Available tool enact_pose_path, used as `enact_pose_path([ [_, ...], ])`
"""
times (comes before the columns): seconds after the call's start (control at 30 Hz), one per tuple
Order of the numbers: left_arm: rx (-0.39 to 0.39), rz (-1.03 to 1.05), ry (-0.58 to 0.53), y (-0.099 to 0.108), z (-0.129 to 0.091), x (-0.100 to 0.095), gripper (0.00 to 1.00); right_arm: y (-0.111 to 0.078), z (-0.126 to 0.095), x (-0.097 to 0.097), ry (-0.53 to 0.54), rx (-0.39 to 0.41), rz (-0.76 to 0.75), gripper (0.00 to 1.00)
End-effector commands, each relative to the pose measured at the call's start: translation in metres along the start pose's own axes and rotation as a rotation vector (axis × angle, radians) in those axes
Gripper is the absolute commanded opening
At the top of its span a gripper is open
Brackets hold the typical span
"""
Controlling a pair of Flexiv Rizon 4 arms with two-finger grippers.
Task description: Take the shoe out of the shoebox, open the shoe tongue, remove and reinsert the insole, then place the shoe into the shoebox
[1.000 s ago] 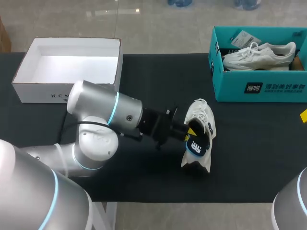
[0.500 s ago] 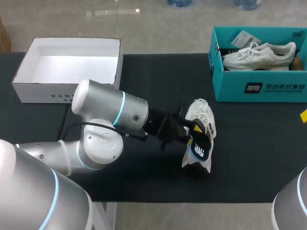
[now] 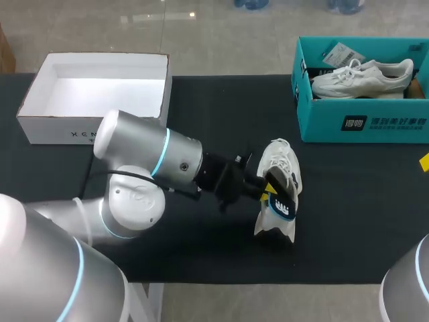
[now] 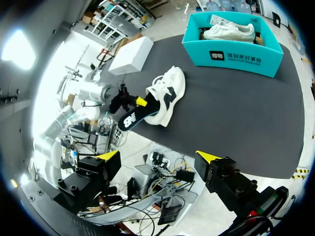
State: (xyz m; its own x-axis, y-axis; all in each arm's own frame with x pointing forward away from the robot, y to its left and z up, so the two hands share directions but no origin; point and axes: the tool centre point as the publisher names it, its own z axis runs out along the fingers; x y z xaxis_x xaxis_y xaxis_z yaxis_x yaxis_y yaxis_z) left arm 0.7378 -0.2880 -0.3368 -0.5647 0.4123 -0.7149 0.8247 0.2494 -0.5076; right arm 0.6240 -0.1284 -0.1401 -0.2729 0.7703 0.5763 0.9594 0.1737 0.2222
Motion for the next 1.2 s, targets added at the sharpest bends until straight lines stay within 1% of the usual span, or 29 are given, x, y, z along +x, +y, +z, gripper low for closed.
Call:
enact_pose_path([
  [0.03, -0.021, 0.017, 0.011, 0.010, 0.005, -0.007, 0.00, -0.009, 0.001, 0.001, -0.005, -0.075, 0.001, 1.00],
  [0.2, -0.046, 0.072, 0.038, 0.024, 0.014, -0.017, 0.00, -0.009, 0.001, 0.001, -0.005, -0.075, 0.001, 1.00],
  [0.3, -0.056, 0.097, 0.054, 0.029, 0.021, -0.020, 0.00, -0.009, 0.001, 0.001, -0.005, -0.075, 0.001, 1.00],
  [0.33, -0.071, 0.105, 0.060, 0.031, 0.023, -0.020, 0.00, -0.009, 0.001, 0.001, -0.005, -0.075, 0.001, 1.00],
  [0.47, -0.068, 0.102, 0.064, 0.033, 0.026, -0.019, 0.00, -0.009, 0.001, 0.001, -0.005, -0.075, 0.001, 1.00],
  [0.57, -0.065, 0.092, 0.068, 0.032, 0.023, -0.014, 0.00, -0.009, 0.001, 0.001, -0.005, -0.075, 0.001, 1.00],
  [0.6, -0.064, 0.090, 0.067, 0.032, 0.021, -0.013, 0.05, -0.009, 0.001, 0.001, -0.005, -0.075, 0.001, 1.00],
  [0.63, -0.064, 0.089, 0.066, 0.031, 0.019, -0.012, 0.25, -0.009, 0.001, 0.001, -0.005, -0.075, 0.001, 1.00],
  [0.67, -0.061, 0.081, 0.059, 0.030, 0.017, -0.012, 0.33, -0.009, 0.001, 0.001, -0.005, -0.075, 0.001, 1.00],
  [0.73, -0.060, 0.069, 0.049, 0.028, 0.012, -0.012, 0.40, -0.009, 0.001, 0.001, -0.005, -0.075, 0.001, 1.00],
  [0.8, -0.052, 0.058, 0.039, 0.025, 0.006, -0.013, 0.41, -0.009, 0.001, 0.001, -0.005, -0.075, 0.001, 1.00],
  [0.87, -0.047, 0.057, 0.032, 0.021, 0.002, -0.015, 0.45, -0.009, 0.001, 0.001, -0.005, -0.075, 0.001, 1.00],
  [0.9, -0.043, 0.054, 0.027, 0.020, 0.000, -0.016, 0.45, -0.009, 0.001, 0.001, -0.005, -0.075, 0.001, 1.00],
  [1.0, -0.033, 0.053, 0.020, 0.013, -0.003, -0.017, 0.37, -0.009, 0.001, 0.001, -0.005, -0.075, 0.001, 1.00],
  [1.07, -0.024, 0.053, 0.023, 0.009, -0.002, -0.017, 0.35, -0.009, 0.001, 0.001, -0.005, -0.075, 0.001, 1.00],
  [1.13, -0.019, 0.052, 0.025, 0.005, 0.000, -0.016, 0.29, -0.009, 0.001, 0.001, -0.005, -0.075, 0.001, 1.00],
  [1.2, -0.008, 0.053, 0.034, 0.001, 0.001, -0.014, 0.27, -0.009, 0.001, 0.001, -0.005, -0.075, 0.001, 1.00],
])
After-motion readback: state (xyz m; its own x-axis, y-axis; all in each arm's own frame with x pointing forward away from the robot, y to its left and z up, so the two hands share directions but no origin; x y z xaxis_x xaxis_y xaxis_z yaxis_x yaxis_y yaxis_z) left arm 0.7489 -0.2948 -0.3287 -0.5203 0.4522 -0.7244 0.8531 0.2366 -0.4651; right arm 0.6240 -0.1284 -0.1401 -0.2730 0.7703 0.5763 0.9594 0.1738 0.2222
